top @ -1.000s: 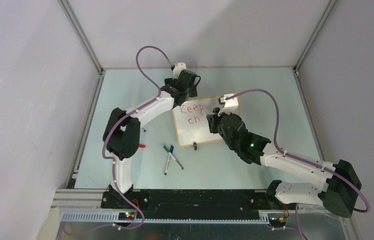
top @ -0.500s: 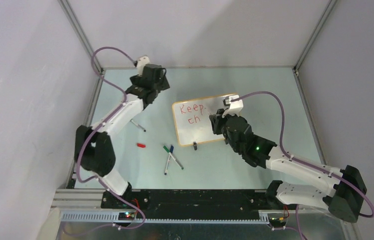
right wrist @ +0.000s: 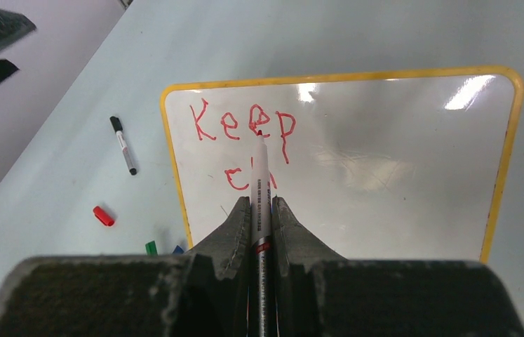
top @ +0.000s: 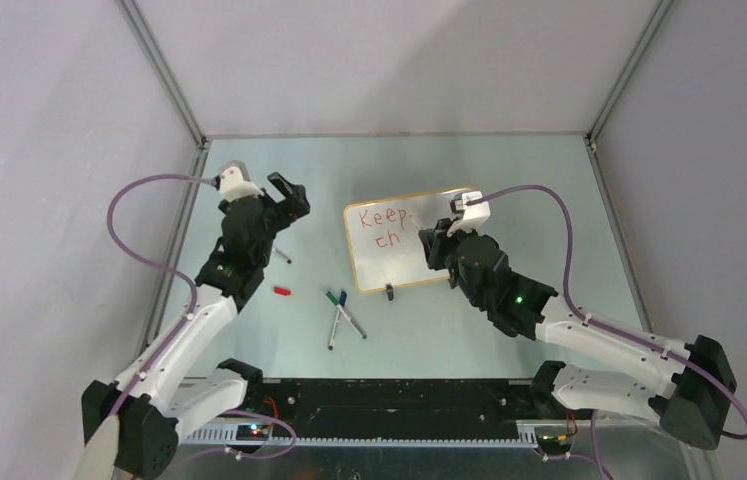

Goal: Write a sentence on the whiteboard

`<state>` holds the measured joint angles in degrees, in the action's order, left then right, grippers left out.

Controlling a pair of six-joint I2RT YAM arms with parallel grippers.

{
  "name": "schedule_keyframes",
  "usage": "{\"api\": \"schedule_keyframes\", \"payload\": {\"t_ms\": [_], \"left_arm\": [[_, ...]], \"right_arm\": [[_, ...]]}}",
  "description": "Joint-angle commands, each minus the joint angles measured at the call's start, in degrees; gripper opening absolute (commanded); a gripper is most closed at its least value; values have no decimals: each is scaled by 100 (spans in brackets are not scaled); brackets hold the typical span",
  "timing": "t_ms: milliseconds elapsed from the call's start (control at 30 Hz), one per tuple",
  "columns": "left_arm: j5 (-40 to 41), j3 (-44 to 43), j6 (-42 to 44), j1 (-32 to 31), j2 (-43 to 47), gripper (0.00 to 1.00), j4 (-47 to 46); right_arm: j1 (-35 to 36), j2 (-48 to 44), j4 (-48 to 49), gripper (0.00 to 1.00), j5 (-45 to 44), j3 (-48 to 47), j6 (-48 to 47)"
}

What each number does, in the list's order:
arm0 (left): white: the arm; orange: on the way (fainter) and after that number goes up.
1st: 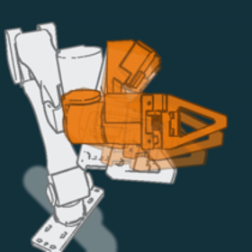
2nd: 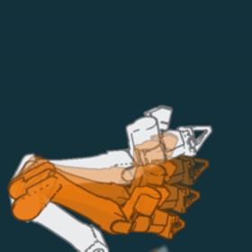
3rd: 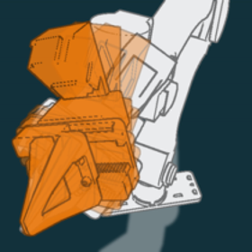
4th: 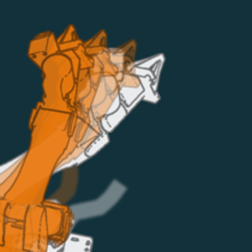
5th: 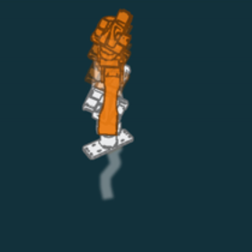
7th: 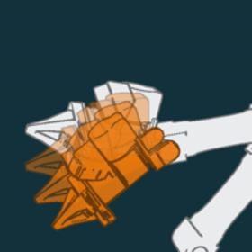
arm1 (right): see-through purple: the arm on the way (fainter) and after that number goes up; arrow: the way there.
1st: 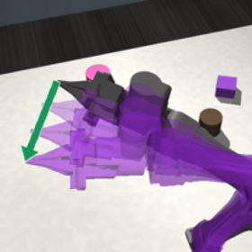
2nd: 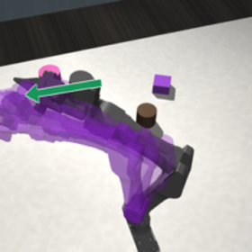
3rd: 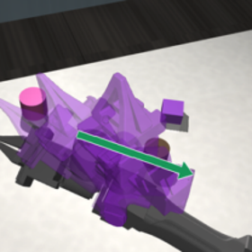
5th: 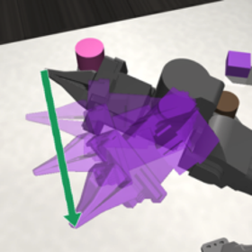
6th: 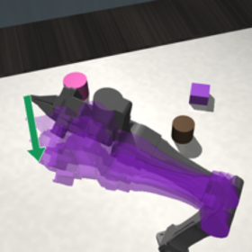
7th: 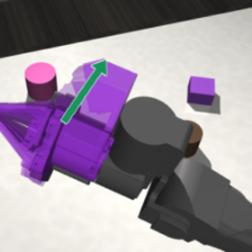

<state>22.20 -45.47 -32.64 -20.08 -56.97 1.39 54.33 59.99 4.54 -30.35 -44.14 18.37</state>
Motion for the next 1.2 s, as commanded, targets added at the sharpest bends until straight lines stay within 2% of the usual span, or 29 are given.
{"api": "schedule_keyframes", "payload": {"t_ms": [0, 133, 233, 300, 400, 500, 600, 767, 933, 1167], "left_arm": [[-919, 374, -336, -10, 36, 99, -705], [-855, 122, -104, -9, 34, 99, 402], [-1062, 283, 124, -8, 207, 99, 365], [-1087, 467, 8, -7, 301, 99, 171], [-1633, 935, 344, -5, 302, 99, -855], [-1954, 1183, 184, -5, 177, 99, -1598], [-2035, 1063, -55, -5, 6, 99, -1636], [-2431, 1052, -46, -7, -406, 92, -1973], [-2907, 1156, -169, -7, -780, 78, -2596], [-3068, 964, -314, -185, -1381, 71, -3037]], "right_arm": [[21, -78, 194, 0, 8, 4, 22], [14, -99, 166, 0, 16, 2, 47], [12, -82, 168, 0, 43, 3, 104], [-1, -45, 197, 0, 91, 3, 126], [-18, 24, 236, 0, 136, 2, 95], [-31, 80, 263, 0, 155, 2, 81], [-29, 105, 286, 0, 197, 2, 68], [-28, 164, 332, 0, 229, 2, 74], [-23, 131, 314, 0, 269, 2, 91], [-19, 95, 268, 0, 306, 2, 121]]}}
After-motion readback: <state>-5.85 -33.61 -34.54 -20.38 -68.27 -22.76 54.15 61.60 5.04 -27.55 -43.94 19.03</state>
